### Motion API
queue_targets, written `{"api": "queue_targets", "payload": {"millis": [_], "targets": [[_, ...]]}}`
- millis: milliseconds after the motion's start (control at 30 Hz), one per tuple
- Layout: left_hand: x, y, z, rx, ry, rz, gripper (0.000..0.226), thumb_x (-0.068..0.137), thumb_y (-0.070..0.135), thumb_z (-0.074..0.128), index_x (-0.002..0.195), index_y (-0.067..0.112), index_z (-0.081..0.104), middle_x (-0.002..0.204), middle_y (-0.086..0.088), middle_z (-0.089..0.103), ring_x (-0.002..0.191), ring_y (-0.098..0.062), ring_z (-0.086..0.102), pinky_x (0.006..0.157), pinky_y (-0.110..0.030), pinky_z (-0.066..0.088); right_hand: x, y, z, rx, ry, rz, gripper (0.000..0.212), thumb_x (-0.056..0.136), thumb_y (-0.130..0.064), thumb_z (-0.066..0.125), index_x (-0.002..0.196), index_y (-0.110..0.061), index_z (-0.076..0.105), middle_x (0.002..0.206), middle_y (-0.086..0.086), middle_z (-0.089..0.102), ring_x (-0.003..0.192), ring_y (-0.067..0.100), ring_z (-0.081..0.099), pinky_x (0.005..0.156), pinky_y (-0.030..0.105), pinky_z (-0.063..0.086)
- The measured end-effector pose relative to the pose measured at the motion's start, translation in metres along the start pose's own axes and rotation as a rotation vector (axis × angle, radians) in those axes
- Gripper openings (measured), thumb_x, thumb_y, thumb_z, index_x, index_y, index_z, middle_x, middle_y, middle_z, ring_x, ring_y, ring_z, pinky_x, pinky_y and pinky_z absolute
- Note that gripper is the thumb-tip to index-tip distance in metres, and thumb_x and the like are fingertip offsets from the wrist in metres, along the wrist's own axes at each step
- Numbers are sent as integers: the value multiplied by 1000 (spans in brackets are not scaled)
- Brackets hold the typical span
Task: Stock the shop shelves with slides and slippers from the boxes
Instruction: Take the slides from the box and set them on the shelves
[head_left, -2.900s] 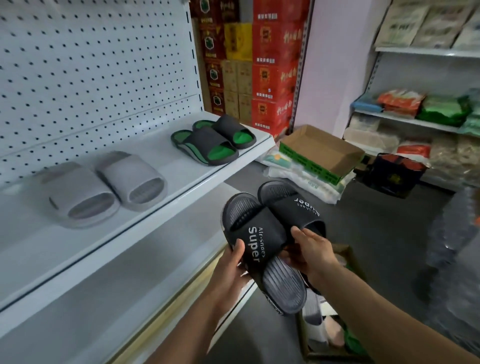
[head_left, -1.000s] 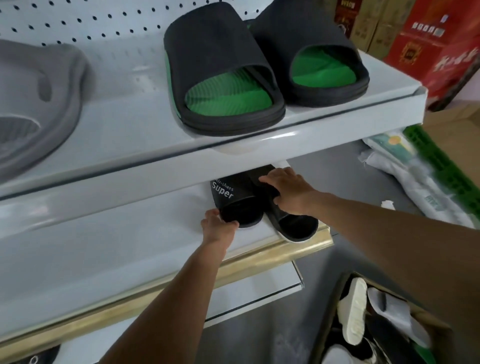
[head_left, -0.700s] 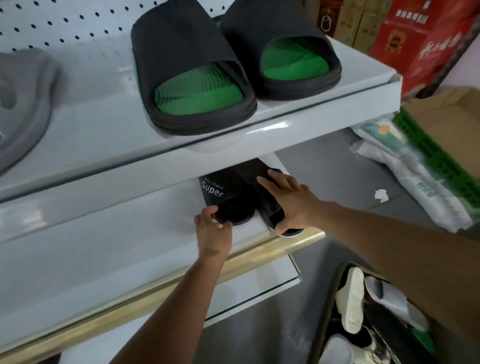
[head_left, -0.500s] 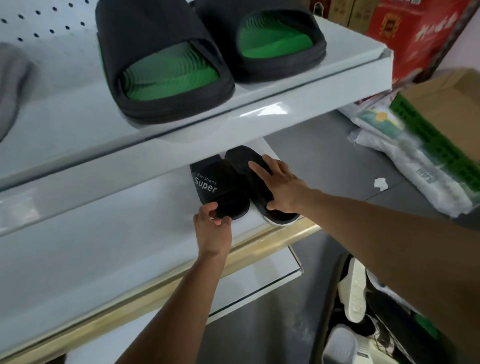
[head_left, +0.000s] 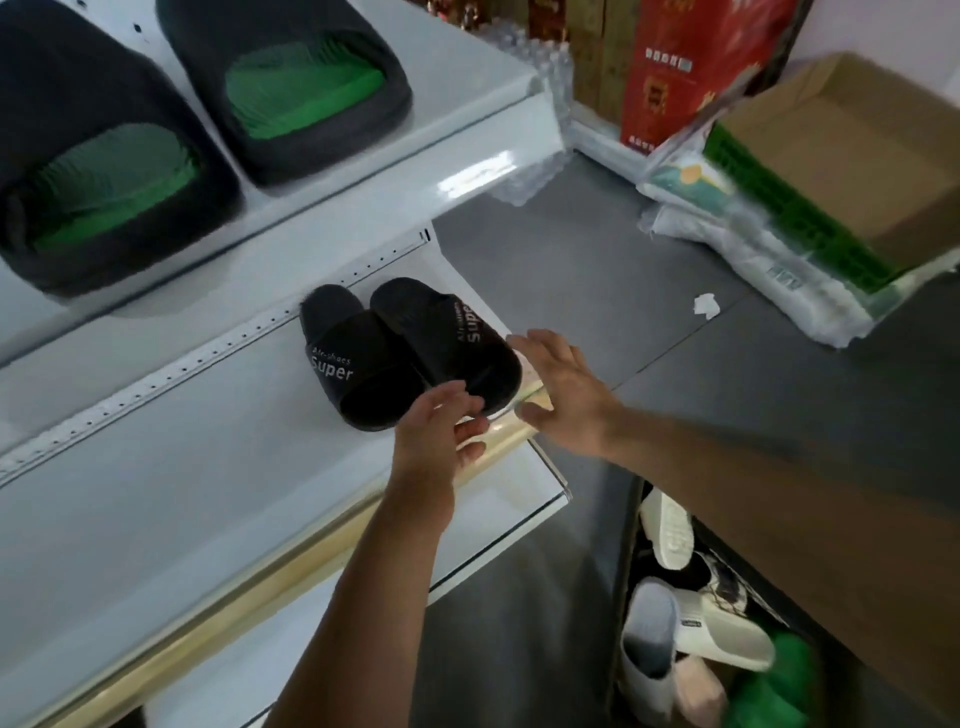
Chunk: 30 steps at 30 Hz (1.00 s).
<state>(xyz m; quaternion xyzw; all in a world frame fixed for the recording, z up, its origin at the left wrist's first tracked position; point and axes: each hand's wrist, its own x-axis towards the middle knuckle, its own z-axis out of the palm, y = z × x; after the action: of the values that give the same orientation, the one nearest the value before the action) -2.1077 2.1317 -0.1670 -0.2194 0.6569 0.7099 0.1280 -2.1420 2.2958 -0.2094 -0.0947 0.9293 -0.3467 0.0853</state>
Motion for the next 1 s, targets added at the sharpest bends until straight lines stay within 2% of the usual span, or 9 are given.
{"api": "queue_targets", "payload": {"millis": [167, 267, 333, 433, 500, 567, 633, 767, 1000], "targets": [[-16, -33, 57, 47, -215, -90, 20, 100, 17, 50, 117, 13, 61, 94, -2, 68, 81, -17, 65, 71, -27, 52, -55, 64, -23, 221, 63, 211, 41, 92, -19, 59, 133, -19, 53, 128, 3, 55, 107, 20, 59, 95, 33, 47], [-16, -63, 99, 133, -315, -160, 16, 100, 14, 51, 110, 18, 62, 92, -1, 69, 78, -16, 64, 71, -28, 51, -96, 110, -35, 231, 109, 335, 20, 92, -14, 58, 110, -13, 67, 99, -1, 67, 87, 15, 62, 81, 25, 46], [-15, -84, 127, 161, -361, -226, 13, 99, 16, 52, 103, 21, 63, 89, 1, 70, 75, -14, 64, 70, -29, 49, -123, 140, -38, 236, 134, 412, 15, 91, -13, 58, 101, -12, 69, 91, -1, 68, 79, 11, 60, 75, 24, 47], [-11, -115, 160, 237, -442, -299, 12, 98, 16, 53, 102, 22, 63, 88, 1, 71, 80, -16, 64, 68, -30, 48, -162, 180, -35, 290, 173, 569, 11, 90, -20, 58, 93, -26, 68, 82, -8, 69, 69, 7, 64, 74, 26, 50], [-6, -134, 178, 296, -493, -333, 13, 99, 15, 53, 103, 21, 63, 87, 0, 70, 81, -17, 63, 70, -30, 49, -184, 203, -30, 367, 207, 677, 11, 92, -20, 56, 90, -20, 66, 82, 1, 72, 69, 13, 69, 75, 32, 53], [2, -153, 192, 363, -530, -358, 13, 99, 14, 52, 104, 19, 63, 88, -1, 69, 80, -17, 62, 71, -30, 49, -203, 225, -22, 488, 273, 812, 18, 94, -16, 53, 97, -9, 69, 86, 7, 71, 72, 19, 70, 69, 29, 53], [12, -174, 202, 431, -558, -374, 12, 99, 14, 53, 104, 19, 64, 88, -2, 70, 78, -17, 63, 70, -30, 49, -222, 246, -8, 608, 368, 968, 20, 96, -15, 51, 98, -11, 70, 87, 8, 70, 71, 20, 68, 61, 25, 50], [37, -222, 215, 545, -584, -414, 14, 98, 13, 54, 107, 16, 64, 85, -2, 70, 74, -17, 62, 66, -30, 48, -261, 288, 43, 793, 518, 1264, 18, 96, -16, 50, 90, -11, 66, 82, 10, 67, 63, 20, 62, 55, 27, 46], [75, -311, 229, 744, -641, -498, 14, 97, 11, 55, 107, 16, 64, 87, -4, 68, 73, -17, 61, 67, -31, 48, -309, 323, 152, 949, 507, 1486, 18, 94, -14, 53, 81, -10, 65, 74, 9, 65, 59, 20, 61, 50, 23, 44]]}}
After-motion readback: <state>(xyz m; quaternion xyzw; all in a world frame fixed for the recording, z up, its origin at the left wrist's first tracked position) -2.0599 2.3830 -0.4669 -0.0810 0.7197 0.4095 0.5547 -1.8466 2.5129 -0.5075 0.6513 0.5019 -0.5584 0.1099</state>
